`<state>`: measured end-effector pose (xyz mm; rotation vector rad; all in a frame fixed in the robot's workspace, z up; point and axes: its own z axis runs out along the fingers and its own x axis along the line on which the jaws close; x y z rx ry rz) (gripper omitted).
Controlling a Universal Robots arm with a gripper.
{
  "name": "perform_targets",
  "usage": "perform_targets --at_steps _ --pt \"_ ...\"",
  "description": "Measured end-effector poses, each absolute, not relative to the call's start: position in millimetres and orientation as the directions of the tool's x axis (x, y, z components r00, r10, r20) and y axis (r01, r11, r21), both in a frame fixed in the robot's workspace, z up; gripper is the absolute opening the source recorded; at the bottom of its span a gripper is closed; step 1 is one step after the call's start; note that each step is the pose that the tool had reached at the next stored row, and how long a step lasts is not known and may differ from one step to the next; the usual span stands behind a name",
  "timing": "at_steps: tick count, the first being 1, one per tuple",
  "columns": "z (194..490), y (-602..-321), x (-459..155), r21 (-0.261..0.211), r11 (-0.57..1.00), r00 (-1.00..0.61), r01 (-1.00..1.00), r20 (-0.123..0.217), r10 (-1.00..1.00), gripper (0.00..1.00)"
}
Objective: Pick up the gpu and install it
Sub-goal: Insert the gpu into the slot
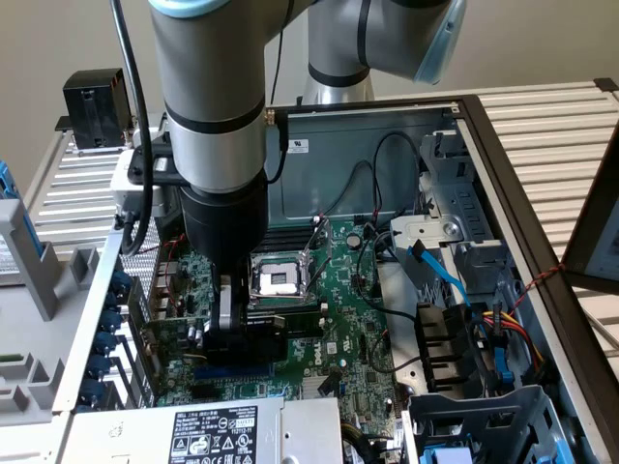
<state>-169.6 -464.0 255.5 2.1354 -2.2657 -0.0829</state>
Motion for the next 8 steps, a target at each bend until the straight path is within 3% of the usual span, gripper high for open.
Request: perform_targets --at_steps 8 --pt "255.3 -464.0 -169.5 0.062 0.059 -0.06 -0.996 -0.015 -0.998 0.26"
